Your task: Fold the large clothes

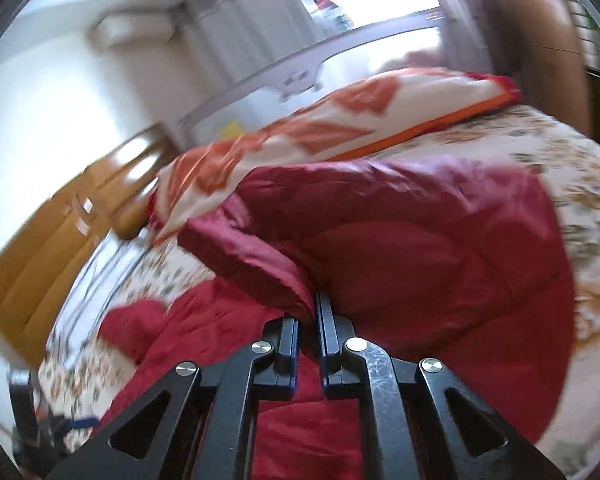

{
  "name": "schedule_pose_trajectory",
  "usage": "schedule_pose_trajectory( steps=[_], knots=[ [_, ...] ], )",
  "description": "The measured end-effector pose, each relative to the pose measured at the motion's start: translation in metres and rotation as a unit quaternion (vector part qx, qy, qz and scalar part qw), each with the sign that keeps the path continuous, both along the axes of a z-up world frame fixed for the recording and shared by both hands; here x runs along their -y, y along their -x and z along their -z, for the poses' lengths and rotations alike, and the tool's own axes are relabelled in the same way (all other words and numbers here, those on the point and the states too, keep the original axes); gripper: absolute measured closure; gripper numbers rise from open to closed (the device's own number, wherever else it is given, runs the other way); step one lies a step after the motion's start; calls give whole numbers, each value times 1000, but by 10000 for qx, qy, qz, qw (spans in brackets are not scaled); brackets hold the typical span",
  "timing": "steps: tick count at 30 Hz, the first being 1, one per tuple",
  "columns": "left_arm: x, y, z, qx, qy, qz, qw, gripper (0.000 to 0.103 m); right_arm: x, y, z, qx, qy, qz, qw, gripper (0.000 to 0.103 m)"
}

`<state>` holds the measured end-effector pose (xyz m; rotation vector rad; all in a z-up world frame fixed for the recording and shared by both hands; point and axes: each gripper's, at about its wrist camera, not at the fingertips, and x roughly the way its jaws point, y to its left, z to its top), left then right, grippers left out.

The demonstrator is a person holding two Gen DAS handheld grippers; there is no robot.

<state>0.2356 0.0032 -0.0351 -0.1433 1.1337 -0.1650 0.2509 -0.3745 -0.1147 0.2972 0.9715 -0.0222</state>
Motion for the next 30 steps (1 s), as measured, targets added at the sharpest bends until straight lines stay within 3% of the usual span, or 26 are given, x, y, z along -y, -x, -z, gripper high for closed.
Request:
schedule_pose_trajectory(
  steps=[3,5,8,13,20,22,23,24,28,30],
  knots=[
    [-18,-20,6,-187,603,-2,9980,2,-46,-7,21,-300,91,-557,9980,96],
    [-30,-35,12,-328,1125,-7,9931,2,-71,-9,36,-471,170,-905,9946,96],
    [-44,-58,21,-476,1598,-52,9860,3,-102,-12,58,-713,283,-1335,9881,96],
    [-56,-95,37,-564,2114,-137,9757,4,-135,-13,82,-953,478,-1730,9791,96],
    [-56,-144,89,-1186,2911,-241,9490,8,-155,-4,91,-1003,621,-1955,9736,96],
    [-56,-153,103,-1290,3200,-281,9382,21,-160,-3,90,-976,682,-2035,9718,96],
    [-56,-159,105,-1297,3346,-245,9331,41,-162,-2,89,-971,707,-2074,9709,96],
    [-55,-164,106,-1310,3411,-206,9306,53,-163,-1,90,-996,735,-2093,9700,94],
    [-41,-184,111,-1164,3109,11,9433,69,-165,-4,93,-1102,666,-2053,9702,89],
    [-36,-189,112,-1065,2932,100,9500,85,-162,-3,90,-1099,566,-1984,9723,87]
  ],
)
